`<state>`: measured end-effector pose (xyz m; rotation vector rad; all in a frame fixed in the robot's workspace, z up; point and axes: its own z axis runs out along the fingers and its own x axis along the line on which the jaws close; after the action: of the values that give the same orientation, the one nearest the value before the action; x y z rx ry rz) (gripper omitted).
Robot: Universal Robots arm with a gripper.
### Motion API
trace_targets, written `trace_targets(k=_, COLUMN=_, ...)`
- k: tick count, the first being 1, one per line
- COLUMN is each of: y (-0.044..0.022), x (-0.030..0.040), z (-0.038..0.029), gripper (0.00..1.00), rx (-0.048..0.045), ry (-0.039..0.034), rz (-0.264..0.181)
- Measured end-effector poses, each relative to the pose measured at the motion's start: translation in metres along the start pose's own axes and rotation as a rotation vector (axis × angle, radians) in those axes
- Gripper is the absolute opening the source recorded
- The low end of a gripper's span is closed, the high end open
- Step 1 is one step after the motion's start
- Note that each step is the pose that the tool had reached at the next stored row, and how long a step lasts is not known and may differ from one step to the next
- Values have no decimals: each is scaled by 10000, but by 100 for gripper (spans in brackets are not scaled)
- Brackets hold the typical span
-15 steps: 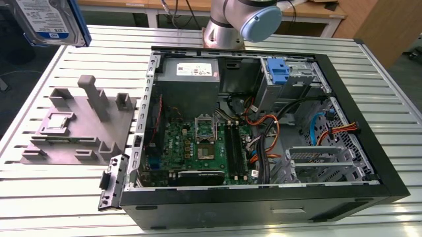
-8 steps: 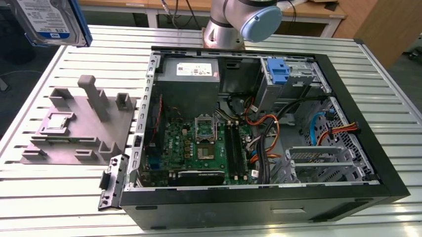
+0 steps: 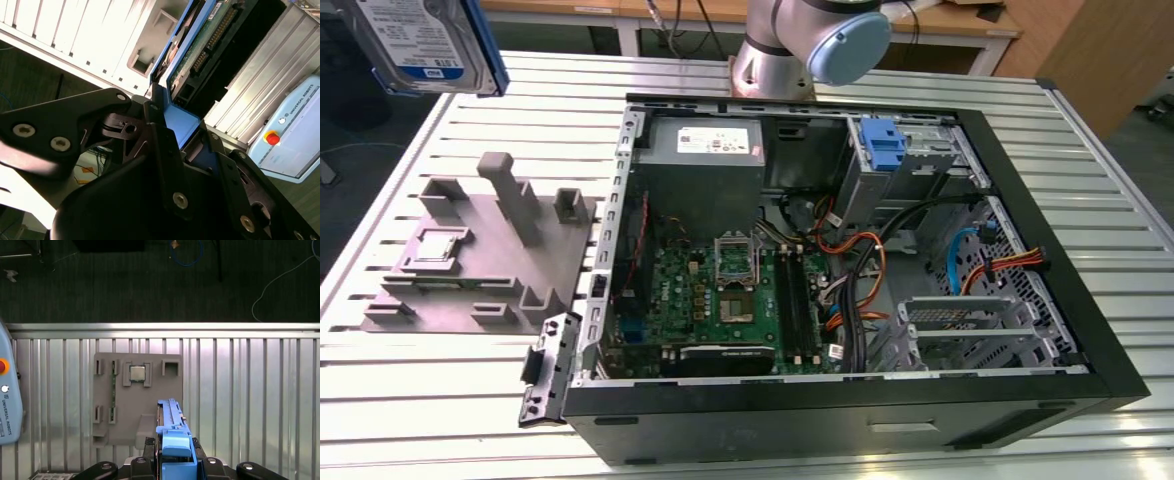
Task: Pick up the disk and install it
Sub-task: 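Pick up the disk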
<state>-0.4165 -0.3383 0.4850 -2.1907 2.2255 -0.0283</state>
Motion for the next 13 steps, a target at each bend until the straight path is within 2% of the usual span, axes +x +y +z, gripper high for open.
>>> trace_targets(k=5, y=-11, x=52, z=0, gripper=37, rx=0, ry=0, rz=-1)
trace_targets(k=13, y=-11, x=55, z=-4, gripper=37, rx=-2, ry=1, rz=0)
